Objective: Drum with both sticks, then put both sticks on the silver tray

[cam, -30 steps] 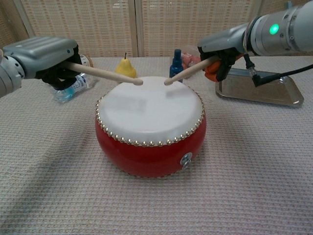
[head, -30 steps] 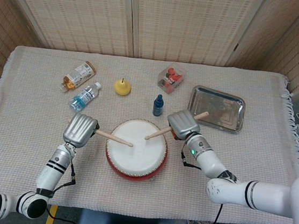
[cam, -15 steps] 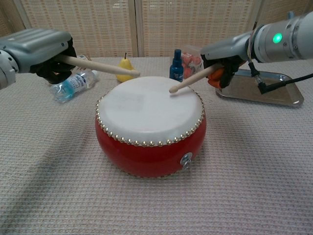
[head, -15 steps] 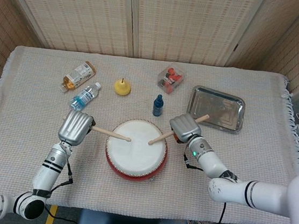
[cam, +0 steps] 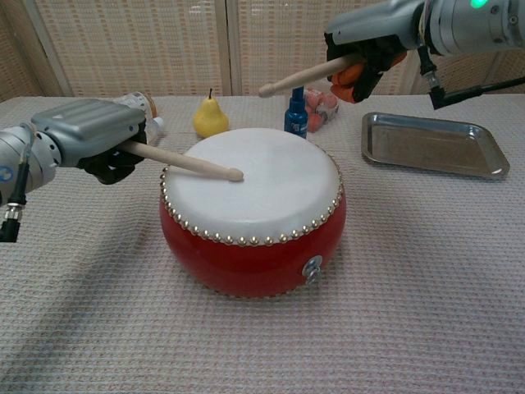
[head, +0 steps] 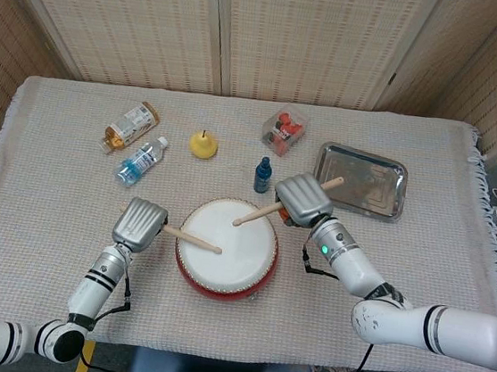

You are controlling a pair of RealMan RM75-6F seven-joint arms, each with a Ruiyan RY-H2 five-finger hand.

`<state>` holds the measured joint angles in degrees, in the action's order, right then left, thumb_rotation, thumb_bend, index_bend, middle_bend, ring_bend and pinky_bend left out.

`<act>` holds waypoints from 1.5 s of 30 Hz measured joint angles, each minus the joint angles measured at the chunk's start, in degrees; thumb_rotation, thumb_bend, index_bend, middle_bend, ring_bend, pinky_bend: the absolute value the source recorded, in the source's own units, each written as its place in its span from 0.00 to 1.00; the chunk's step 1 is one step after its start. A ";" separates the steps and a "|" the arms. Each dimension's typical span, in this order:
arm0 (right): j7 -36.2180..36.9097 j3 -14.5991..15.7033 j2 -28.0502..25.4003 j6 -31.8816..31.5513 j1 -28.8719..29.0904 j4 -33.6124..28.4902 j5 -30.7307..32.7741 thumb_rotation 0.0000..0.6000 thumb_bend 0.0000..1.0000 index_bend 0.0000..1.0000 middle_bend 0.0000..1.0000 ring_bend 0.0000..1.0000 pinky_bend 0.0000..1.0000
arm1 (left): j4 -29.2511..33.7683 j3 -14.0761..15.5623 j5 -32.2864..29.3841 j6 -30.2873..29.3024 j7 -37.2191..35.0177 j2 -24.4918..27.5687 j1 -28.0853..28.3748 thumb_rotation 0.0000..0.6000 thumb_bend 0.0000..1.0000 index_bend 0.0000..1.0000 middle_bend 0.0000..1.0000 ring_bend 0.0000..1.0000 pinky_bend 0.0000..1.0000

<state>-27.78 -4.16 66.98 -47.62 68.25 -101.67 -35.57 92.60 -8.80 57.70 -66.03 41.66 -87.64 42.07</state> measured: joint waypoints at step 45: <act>46.25 -2.73 18.87 20.85 -17.07 59.72 -25.03 1.00 0.64 1.00 0.88 0.89 0.86 | 7.85 -4.48 1.72 -9.35 -16.89 13.73 -10.81 1.00 0.89 1.00 1.00 1.00 1.00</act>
<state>18.47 -6.89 85.86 -26.77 51.19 -41.95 -60.60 100.45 -13.28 59.42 -75.39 24.77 -73.90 31.27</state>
